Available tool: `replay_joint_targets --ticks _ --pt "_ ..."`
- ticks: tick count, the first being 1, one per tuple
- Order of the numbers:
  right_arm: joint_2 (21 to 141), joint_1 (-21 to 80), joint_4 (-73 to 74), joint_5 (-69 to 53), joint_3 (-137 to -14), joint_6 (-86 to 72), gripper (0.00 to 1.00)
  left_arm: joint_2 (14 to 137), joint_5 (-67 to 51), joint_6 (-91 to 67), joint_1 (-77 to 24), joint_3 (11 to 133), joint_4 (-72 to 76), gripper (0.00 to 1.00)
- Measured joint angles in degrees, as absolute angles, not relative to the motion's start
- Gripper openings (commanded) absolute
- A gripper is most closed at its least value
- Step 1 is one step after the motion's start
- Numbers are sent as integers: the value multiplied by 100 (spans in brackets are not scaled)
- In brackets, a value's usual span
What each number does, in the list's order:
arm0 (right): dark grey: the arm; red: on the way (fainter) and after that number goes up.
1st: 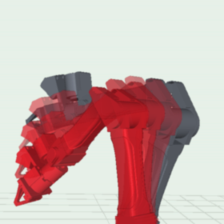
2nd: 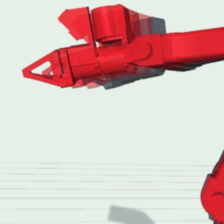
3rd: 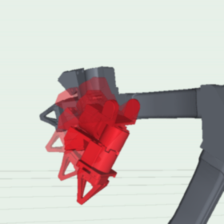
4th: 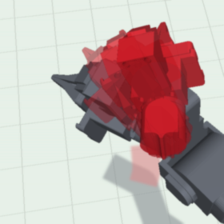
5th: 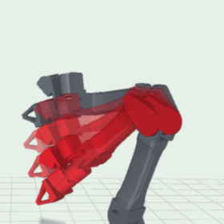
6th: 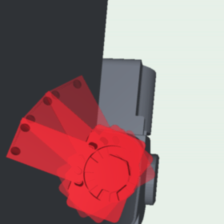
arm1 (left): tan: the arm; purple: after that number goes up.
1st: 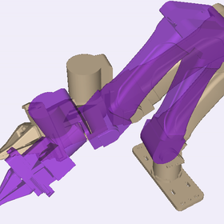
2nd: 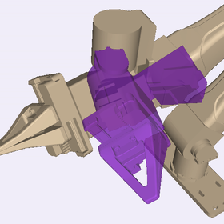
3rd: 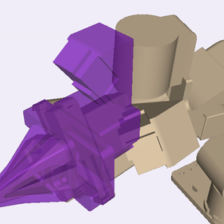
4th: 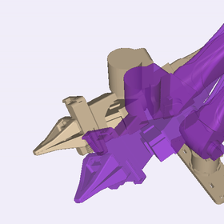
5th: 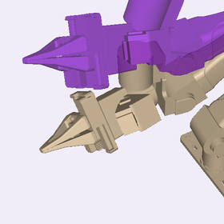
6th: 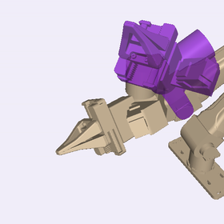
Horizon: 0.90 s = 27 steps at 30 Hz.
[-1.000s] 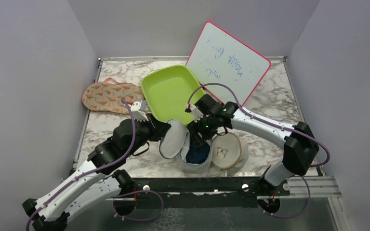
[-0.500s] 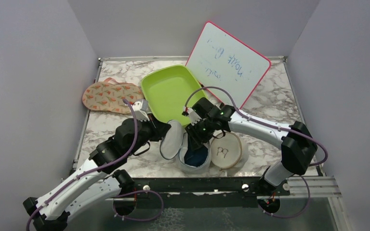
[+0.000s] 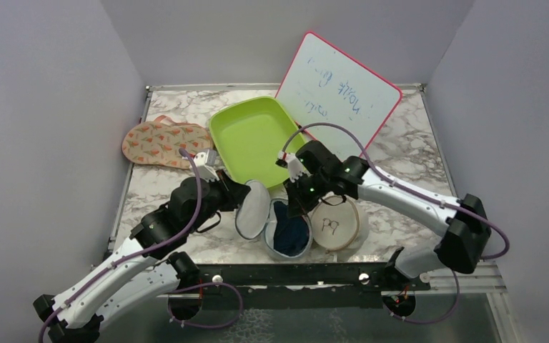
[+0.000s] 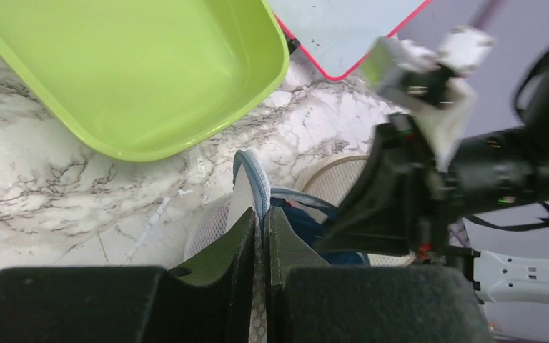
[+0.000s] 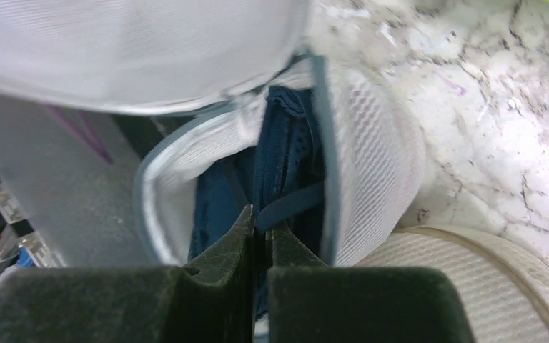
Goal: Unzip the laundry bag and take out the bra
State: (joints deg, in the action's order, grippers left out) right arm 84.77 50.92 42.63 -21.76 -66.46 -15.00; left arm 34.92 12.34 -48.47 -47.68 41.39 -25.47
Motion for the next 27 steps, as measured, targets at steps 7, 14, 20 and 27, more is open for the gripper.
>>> replay_joint_targets --ticks 7,14,20,27 --pt "7467 5094 4104 -2598 -6541 -1584 1 3514 1393 -4866 -4770 4145 -2692 0" --pt "7159 5094 3754 -2613 -6539 -1865 1 3623 1396 -4814 -4768 4160 -2786 0" --pt "6930 5094 3719 -2401 -7061 -2032 1 3656 1391 -4700 -4768 4178 -2797 0" --pt "6886 5094 3726 -2193 -7516 -2180 1 3673 1345 -4593 -4768 4178 -2799 0"
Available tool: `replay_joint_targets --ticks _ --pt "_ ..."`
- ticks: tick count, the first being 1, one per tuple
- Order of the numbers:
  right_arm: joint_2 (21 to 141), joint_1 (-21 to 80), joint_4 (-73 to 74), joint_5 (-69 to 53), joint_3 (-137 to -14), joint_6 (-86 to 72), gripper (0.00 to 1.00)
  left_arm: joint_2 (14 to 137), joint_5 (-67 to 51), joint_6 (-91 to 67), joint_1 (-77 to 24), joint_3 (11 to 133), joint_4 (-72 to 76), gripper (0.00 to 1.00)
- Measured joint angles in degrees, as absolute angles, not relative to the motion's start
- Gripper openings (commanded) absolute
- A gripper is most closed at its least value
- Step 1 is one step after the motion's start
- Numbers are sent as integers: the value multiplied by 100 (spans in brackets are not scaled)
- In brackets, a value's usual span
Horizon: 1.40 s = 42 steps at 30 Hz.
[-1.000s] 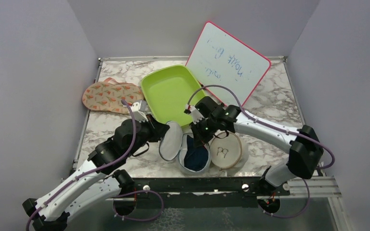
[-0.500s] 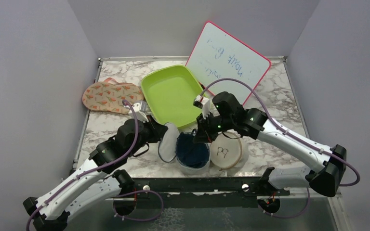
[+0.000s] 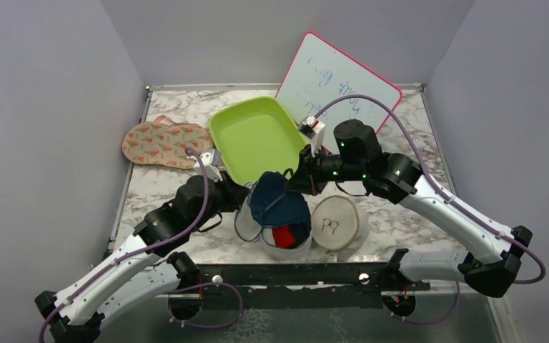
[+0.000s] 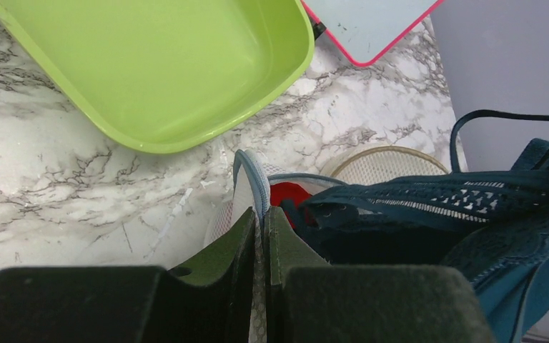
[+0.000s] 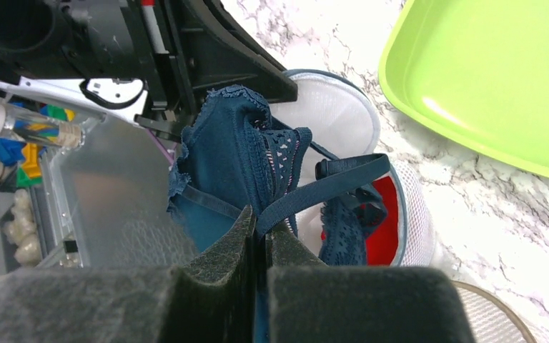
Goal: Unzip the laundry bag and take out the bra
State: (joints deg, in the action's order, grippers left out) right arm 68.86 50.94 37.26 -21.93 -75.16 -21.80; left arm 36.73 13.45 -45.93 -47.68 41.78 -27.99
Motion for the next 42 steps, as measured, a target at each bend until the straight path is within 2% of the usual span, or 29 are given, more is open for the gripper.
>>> replay_joint_targets --ticks 6,17,21,30,38,42 --pt "6908 5094 3769 -2165 -7922 -2316 1 3671 1332 -4552 -4768 4178 -2797 0" --pt "7279 5094 3763 -1507 -9828 -2191 1 3671 1326 -4541 -4768 4178 -2794 0" --pt "7832 5094 3577 -1022 -10313 -2110 1 3634 1317 -4545 -4768 4178 -2797 0" --pt "9260 5078 2523 -64 -10536 -1824 1 3417 1262 -4571 -4768 4154 -2797 0" --pt "10541 4733 1474 8 -10578 -1881 1 3391 1221 -4571 -4768 4154 -2794 0" --pt "11321 4431 1194 -161 -11080 -2010 1 3336 1221 -4574 -4768 4152 -2797 0"
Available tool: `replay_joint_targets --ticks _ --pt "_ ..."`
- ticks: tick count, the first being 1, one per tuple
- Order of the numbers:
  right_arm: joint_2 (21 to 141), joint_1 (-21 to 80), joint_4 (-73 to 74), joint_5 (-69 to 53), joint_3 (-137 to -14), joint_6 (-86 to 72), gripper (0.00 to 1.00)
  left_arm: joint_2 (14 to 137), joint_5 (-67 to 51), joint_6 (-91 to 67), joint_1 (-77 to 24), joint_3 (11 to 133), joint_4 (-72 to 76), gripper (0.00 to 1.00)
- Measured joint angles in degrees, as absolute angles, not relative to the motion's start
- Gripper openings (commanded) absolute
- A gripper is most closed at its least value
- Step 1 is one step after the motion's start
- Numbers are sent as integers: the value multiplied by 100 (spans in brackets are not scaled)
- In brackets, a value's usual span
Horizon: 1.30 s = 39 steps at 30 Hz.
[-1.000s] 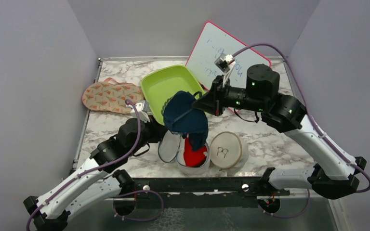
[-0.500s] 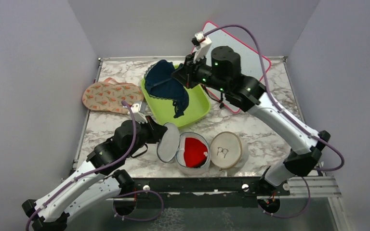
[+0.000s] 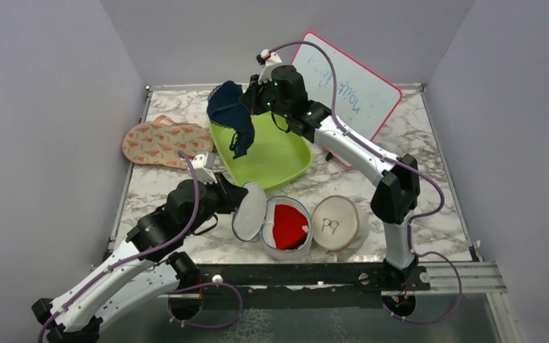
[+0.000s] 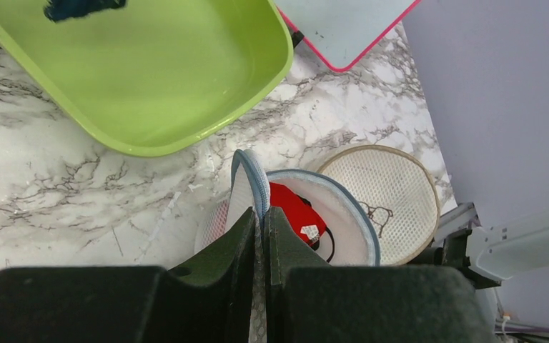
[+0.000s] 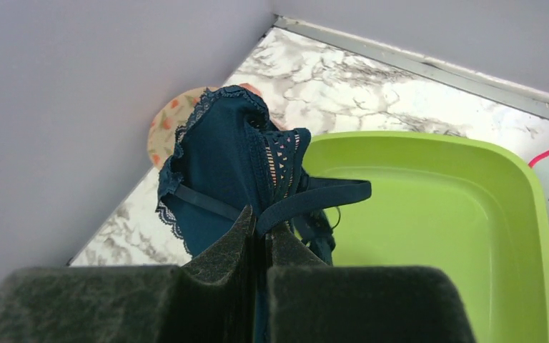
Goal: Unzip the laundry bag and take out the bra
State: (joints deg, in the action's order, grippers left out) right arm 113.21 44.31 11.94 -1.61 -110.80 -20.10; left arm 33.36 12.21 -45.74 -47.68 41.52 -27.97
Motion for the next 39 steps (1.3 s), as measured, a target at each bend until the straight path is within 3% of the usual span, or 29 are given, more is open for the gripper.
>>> replay_joint_targets --ticks 3,5,9,12,13,14,19,26,30,33,39 --pt "11716 4233 1100 -464 -11201 -2021 2 3301 1221 -4574 -4768 4145 -2794 0" --pt "11863 4101 1107 -718 -11118 -2003 13 3282 1219 -4574 -4768 4145 -2794 0" --pt "12044 3870 1457 -1057 -10700 -1900 60 3271 1214 -4571 -4768 4145 -2794 0" --pt "12309 3756 2130 -1068 -10735 -1732 89 3273 1201 -4571 -4768 4143 -2792 0" --pt "12363 3736 2390 -1009 -10768 -1636 97 3273 1199 -4571 -4768 4143 -2790 0" --pt "12383 3726 2681 -923 -10807 -1588 98 3277 1197 -4571 -4768 4143 -2786 0" --pt "12027 3717 3885 -600 -11172 -1280 98 3374 1181 -4571 -4768 4136 -2746 0" --pt "9201 3723 3894 -816 -8790 -1212 92 3437 1175 -4574 -4768 4134 -2617 0" --pt "8248 3758 3798 -1439 -7640 -1166 74 3452 1146 -4574 -4768 4132 -2582 0" --pt "7800 3795 3695 -1914 -6751 -1144 69 3481 1103 -4578 -4768 4110 -2545 0" --pt "7343 4073 3588 -2331 -6077 -1192 49 3636 845 -4665 -4768 3892 -2453 0"
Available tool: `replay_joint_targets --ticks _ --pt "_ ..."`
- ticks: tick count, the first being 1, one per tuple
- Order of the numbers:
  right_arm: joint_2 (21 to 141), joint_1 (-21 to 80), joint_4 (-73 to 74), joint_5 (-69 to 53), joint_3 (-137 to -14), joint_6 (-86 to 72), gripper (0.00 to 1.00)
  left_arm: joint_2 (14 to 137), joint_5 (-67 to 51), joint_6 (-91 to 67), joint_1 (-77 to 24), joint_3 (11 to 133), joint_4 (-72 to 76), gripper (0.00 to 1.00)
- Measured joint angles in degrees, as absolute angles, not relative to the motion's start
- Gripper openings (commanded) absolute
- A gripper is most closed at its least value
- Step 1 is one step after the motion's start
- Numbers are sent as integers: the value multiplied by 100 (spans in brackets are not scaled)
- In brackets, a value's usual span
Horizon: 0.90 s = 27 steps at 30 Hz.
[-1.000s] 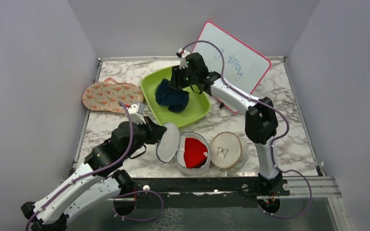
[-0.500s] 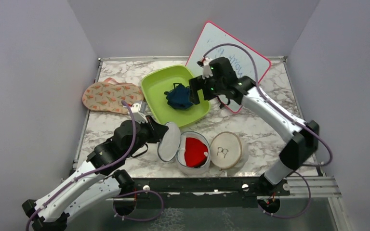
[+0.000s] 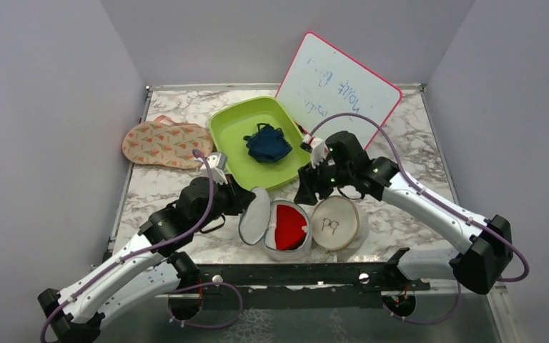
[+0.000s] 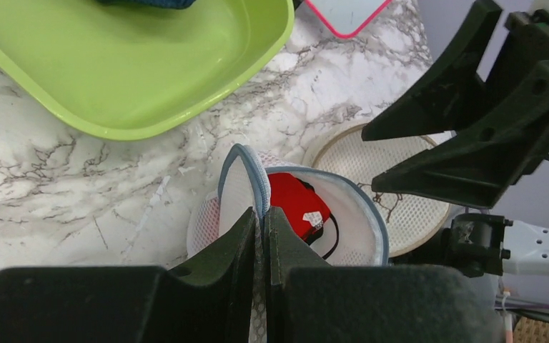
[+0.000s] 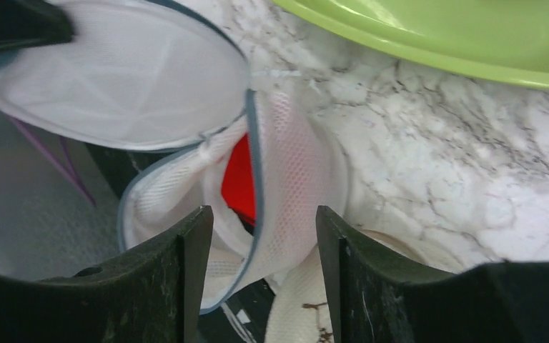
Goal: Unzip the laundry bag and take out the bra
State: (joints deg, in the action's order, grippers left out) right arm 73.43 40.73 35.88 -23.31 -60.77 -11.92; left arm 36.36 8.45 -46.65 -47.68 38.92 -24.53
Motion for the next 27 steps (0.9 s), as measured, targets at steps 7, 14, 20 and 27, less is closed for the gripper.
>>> replay_joint_targets --ticks 7,14,20,27 --pt "7137 4904 3343 -2331 -6080 -1216 40 3653 648 -4689 -4768 3881 -2445 0" --pt "7286 5524 3319 -2252 -6080 -1168 35 3621 558 -4707 -4768 3881 -2403 0" --pt "7811 5787 3409 -1909 -6080 -1120 36 3579 558 -4707 -4768 3881 -2403 0" --pt "8318 5883 3669 -1181 -6084 -1133 44 3583 558 -4707 -4768 3881 -2403 0"
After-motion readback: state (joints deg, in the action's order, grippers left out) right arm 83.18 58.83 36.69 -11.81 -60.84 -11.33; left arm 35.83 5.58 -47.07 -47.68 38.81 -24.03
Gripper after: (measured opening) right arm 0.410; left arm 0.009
